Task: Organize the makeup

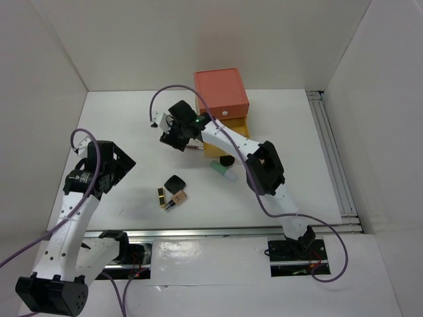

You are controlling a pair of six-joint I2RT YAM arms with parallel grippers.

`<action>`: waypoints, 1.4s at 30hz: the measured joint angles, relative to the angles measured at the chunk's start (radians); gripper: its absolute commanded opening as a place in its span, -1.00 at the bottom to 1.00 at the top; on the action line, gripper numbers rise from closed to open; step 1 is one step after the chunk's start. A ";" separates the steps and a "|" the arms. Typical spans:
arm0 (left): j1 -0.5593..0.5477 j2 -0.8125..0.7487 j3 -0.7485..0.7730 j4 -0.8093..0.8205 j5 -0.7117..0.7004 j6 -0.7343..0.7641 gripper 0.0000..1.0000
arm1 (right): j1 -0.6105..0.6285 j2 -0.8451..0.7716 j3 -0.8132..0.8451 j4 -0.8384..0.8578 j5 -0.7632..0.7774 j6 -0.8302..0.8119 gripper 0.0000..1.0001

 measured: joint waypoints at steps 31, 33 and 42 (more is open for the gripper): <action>0.017 0.004 -0.024 -0.005 0.097 0.067 0.98 | -0.066 0.248 0.143 -0.083 0.074 0.023 -0.57; 0.017 0.004 -0.024 -0.004 0.096 0.067 0.98 | -0.070 0.248 0.143 -0.083 0.058 0.019 -0.70; 0.017 0.004 -0.024 -0.004 0.096 0.067 1.00 | -0.035 0.177 0.024 -0.042 -0.022 0.001 -0.97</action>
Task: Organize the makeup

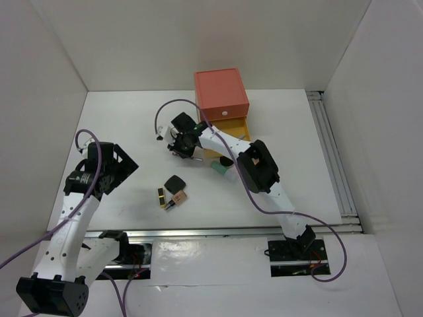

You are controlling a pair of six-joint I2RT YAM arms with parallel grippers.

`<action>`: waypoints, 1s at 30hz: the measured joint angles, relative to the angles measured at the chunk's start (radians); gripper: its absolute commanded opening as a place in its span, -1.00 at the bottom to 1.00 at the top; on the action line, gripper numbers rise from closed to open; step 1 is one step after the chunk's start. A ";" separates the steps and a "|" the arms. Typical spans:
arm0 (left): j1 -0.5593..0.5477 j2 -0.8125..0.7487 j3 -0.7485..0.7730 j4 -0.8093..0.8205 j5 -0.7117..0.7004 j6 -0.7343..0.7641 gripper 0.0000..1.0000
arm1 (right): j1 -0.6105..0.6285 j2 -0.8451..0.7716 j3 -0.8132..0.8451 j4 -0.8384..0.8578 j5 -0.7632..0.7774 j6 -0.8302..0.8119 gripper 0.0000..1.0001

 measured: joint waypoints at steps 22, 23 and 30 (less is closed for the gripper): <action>0.008 0.021 -0.023 0.027 0.097 0.031 1.00 | -0.253 -0.762 -0.546 0.206 -0.202 -0.144 -0.91; 0.008 0.021 -0.028 0.031 0.101 0.031 1.00 | -0.272 -0.758 -0.569 0.193 -0.206 -0.166 -0.91; 0.008 0.029 -0.069 0.053 0.149 0.048 1.00 | -0.337 -0.739 -0.622 0.136 -0.243 -0.265 0.10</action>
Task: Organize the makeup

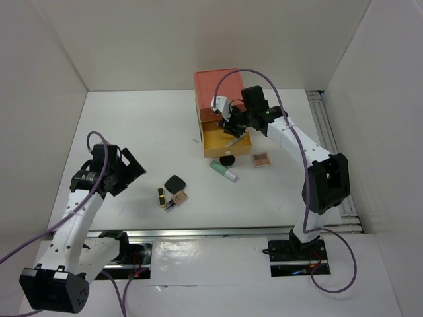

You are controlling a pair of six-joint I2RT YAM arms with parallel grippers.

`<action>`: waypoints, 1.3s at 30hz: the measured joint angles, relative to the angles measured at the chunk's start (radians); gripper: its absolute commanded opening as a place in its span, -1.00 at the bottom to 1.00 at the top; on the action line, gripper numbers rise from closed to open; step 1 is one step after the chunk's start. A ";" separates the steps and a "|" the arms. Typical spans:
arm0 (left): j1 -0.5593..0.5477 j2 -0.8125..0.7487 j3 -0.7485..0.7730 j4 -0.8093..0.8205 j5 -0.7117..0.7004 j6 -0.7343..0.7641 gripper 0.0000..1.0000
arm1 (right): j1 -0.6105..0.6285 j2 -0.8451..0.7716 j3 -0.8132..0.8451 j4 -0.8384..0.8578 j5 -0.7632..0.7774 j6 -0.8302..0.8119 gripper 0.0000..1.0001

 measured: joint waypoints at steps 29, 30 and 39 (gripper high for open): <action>-0.354 0.281 -0.127 0.183 -0.084 -0.061 0.68 | 0.012 -0.571 -0.375 0.395 0.434 0.694 1.00; -0.365 0.295 -0.127 0.193 -0.088 -0.061 0.68 | 0.008 -0.582 -0.394 0.395 0.443 0.717 1.00; -0.397 0.413 -0.140 0.230 -0.113 -0.093 0.33 | -0.019 -0.607 -0.443 0.373 0.529 0.820 1.00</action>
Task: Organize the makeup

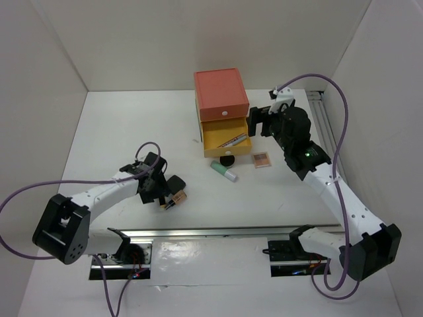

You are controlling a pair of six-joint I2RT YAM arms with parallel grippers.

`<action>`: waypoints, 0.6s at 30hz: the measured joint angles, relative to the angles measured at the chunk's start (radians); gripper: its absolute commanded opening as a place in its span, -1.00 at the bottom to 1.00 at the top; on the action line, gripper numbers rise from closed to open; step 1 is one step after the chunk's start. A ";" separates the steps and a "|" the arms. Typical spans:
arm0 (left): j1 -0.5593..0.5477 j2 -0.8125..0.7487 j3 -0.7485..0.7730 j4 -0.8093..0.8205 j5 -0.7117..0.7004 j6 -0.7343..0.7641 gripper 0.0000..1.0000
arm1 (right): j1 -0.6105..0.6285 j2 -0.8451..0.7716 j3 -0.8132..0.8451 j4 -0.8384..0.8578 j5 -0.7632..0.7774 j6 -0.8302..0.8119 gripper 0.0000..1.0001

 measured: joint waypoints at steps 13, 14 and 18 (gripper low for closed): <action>0.000 0.020 -0.048 0.013 -0.005 -0.066 -0.67 | -0.072 -0.057 -0.025 -0.004 0.010 0.031 1.00; 0.000 0.021 -0.048 0.009 -0.009 -0.072 -0.70 | -0.077 -0.057 -0.027 -0.004 0.008 0.032 1.00; -0.001 -0.026 -0.020 -0.084 -0.064 -0.097 -0.72 | -0.092 -0.063 -0.039 -0.006 0.001 0.038 1.00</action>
